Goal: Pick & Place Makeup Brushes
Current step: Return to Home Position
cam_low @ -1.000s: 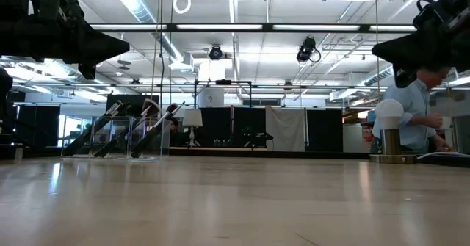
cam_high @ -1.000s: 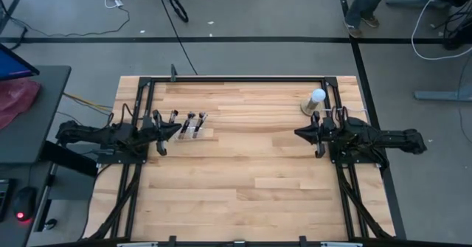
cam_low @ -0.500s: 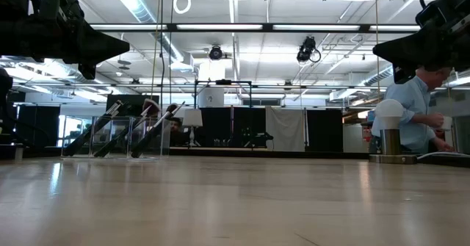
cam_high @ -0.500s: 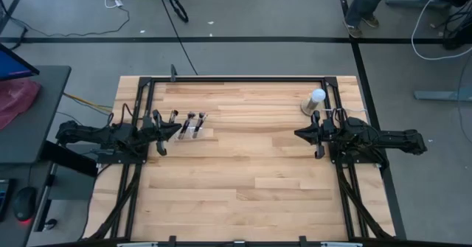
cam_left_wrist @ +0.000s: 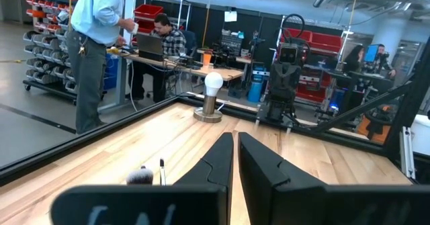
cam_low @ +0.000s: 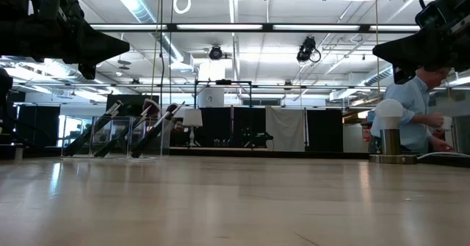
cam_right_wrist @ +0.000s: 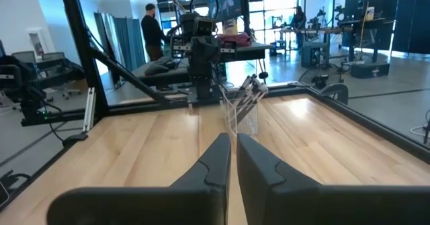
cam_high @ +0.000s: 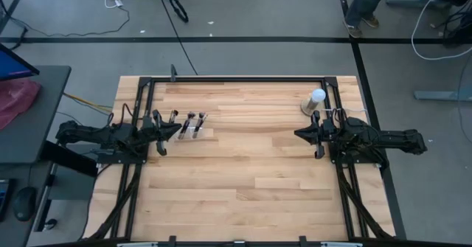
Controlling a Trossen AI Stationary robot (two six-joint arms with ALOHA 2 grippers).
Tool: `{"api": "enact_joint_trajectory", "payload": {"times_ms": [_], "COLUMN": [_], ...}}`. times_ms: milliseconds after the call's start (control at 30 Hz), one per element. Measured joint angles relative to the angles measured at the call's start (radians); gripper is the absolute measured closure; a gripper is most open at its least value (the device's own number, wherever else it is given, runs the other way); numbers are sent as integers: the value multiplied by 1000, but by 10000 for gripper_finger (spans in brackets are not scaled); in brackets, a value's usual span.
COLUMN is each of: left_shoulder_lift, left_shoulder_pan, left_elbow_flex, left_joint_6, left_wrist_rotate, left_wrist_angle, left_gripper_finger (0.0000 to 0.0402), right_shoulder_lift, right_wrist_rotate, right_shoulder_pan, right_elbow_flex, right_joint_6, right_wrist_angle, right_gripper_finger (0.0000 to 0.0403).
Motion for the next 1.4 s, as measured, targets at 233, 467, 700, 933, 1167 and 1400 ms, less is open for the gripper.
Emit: {"api": "enact_joint_trajectory", "payload": {"times_ms": [233, 467, 700, 933, 1167, 1400], "left_shoulder_lift": [0, 0, -5, -5, -5, 3], "left_shoulder_pan": [0, 0, 21, 139, 167, 167], "left_elbow_flex": [0, 0, 2, 2, 2, -1], "left_joint_6": [0, -23, 77, 112, 114, -42], "left_wrist_rotate": [0, 0, 171, 441, 473, 437], "left_wrist_angle": [0, 0, -43, -89, -98, -68], "left_gripper_finger": [372, 372, 372, 372, 372, 372], "right_shoulder_lift": [0, 0, 1, 1, 1, 1], "right_wrist_rotate": [0, 0, 0, 0, 0, 0], "right_shoulder_pan": [0, 0, 0, 0, 0, 0], "right_elbow_flex": [0, 0, 0, 0, 0, 0], "right_joint_6": [0, 0, 0, 0, 0, 0], "right_wrist_angle": [0, 0, 0, 0, 0, 0], "right_gripper_finger": [373, 373, 373, 373, 373, 373]}}
